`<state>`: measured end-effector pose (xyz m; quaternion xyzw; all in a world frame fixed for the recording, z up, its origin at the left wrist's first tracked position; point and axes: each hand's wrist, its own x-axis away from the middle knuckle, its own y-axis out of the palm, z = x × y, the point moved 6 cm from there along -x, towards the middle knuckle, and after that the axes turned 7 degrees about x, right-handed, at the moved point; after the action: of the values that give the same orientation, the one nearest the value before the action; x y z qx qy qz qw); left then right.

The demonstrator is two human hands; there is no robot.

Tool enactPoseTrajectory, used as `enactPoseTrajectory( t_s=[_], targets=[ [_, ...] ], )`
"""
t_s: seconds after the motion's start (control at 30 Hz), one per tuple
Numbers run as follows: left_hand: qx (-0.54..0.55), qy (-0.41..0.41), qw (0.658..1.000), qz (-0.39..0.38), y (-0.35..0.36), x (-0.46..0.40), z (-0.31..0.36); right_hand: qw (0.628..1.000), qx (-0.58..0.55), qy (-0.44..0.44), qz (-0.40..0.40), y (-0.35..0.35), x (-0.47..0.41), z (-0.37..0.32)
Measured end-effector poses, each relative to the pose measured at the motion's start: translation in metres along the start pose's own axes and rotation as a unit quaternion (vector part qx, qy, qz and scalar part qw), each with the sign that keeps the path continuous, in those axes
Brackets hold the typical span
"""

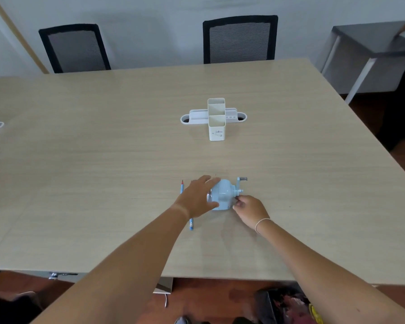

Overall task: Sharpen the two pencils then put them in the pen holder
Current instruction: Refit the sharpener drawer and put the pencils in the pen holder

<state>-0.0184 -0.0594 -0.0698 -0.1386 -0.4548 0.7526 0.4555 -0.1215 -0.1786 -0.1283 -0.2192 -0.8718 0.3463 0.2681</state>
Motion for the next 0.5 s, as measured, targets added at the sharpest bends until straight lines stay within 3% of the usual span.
enactPoseTrajectory(
  t_s=[0.23,0.5],
  targets=[
    [0.058,-0.040,0.995,0.067,-0.027,0.021,-0.035,0.999,-0.002,0.035,0.012,0.004,0.016,-0.007],
    [0.073,-0.163,0.978,0.107,-0.029,0.042,-0.084,0.999,-0.007,0.036,-0.033,0.049,0.038,-0.032]
  ],
)
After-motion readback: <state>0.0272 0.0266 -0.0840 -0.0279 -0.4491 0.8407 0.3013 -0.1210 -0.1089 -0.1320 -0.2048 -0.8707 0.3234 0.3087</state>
